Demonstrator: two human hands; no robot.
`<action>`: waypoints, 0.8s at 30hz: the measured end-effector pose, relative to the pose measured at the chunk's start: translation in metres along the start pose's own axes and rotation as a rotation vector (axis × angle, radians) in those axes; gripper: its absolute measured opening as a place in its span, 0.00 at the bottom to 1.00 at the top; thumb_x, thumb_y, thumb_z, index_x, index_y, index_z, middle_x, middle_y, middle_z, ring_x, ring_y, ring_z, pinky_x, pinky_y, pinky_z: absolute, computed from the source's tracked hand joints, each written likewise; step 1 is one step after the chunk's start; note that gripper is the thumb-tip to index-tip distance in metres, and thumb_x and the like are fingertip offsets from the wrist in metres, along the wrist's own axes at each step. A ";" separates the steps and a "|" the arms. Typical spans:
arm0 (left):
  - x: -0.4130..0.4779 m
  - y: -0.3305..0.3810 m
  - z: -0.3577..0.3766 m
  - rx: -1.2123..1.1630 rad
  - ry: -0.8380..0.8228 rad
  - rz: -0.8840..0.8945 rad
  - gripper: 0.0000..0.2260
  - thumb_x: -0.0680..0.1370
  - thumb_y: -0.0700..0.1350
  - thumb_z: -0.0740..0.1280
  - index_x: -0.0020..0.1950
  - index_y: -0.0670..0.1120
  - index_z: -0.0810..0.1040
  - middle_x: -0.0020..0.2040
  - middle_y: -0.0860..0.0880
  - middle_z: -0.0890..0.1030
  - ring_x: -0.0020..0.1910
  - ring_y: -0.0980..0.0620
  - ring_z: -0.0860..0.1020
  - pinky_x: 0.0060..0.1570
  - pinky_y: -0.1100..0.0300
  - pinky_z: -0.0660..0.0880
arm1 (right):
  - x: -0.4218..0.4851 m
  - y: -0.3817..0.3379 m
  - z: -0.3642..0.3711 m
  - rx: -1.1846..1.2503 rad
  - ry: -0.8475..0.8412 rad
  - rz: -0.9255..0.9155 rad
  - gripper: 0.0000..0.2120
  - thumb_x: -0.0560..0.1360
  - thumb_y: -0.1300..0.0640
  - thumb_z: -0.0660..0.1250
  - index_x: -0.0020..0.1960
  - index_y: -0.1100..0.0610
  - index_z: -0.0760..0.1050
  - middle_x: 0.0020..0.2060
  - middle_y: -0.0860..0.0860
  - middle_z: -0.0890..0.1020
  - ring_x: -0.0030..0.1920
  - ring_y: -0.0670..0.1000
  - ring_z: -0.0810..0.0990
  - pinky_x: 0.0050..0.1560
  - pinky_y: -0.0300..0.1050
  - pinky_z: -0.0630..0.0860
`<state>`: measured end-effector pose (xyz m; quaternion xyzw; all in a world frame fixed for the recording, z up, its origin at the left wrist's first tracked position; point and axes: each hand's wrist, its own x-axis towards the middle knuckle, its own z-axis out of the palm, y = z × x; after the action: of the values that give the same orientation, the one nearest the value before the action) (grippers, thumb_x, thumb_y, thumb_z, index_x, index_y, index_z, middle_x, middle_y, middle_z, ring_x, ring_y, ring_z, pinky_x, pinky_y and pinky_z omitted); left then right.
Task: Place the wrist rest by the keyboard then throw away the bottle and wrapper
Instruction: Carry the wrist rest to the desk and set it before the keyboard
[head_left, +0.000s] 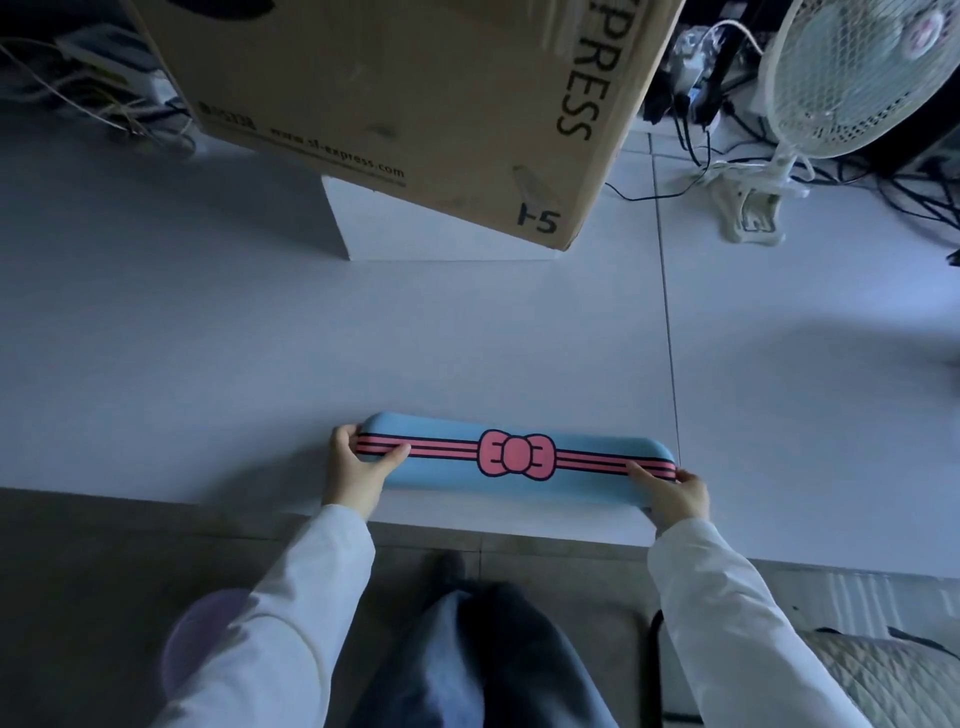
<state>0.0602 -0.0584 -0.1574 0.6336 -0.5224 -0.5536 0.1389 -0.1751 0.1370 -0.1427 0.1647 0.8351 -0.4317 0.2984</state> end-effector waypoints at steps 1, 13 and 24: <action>-0.003 -0.002 -0.001 -0.036 0.010 -0.001 0.20 0.69 0.40 0.73 0.54 0.46 0.66 0.53 0.46 0.73 0.53 0.48 0.72 0.54 0.57 0.66 | -0.002 -0.001 0.000 0.054 -0.028 0.007 0.22 0.67 0.64 0.73 0.58 0.70 0.73 0.47 0.59 0.76 0.47 0.57 0.75 0.55 0.53 0.76; -0.084 -0.061 -0.034 -0.495 0.193 -0.211 0.20 0.70 0.40 0.72 0.59 0.47 0.69 0.59 0.42 0.76 0.55 0.45 0.75 0.51 0.51 0.73 | -0.031 -0.012 0.010 0.022 -0.301 -0.203 0.22 0.68 0.65 0.70 0.61 0.66 0.71 0.50 0.59 0.75 0.50 0.56 0.74 0.55 0.53 0.75; -0.184 -0.136 -0.105 -0.764 0.545 -0.202 0.17 0.70 0.39 0.71 0.56 0.49 0.72 0.57 0.45 0.76 0.61 0.40 0.76 0.56 0.41 0.76 | -0.108 0.008 0.072 -0.078 -0.706 -0.318 0.14 0.69 0.66 0.69 0.53 0.59 0.71 0.40 0.52 0.75 0.44 0.51 0.75 0.43 0.45 0.77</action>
<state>0.2477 0.1057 -0.1209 0.7068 -0.1618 -0.5305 0.4392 -0.0626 0.0810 -0.1109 -0.1370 0.7119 -0.4708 0.5028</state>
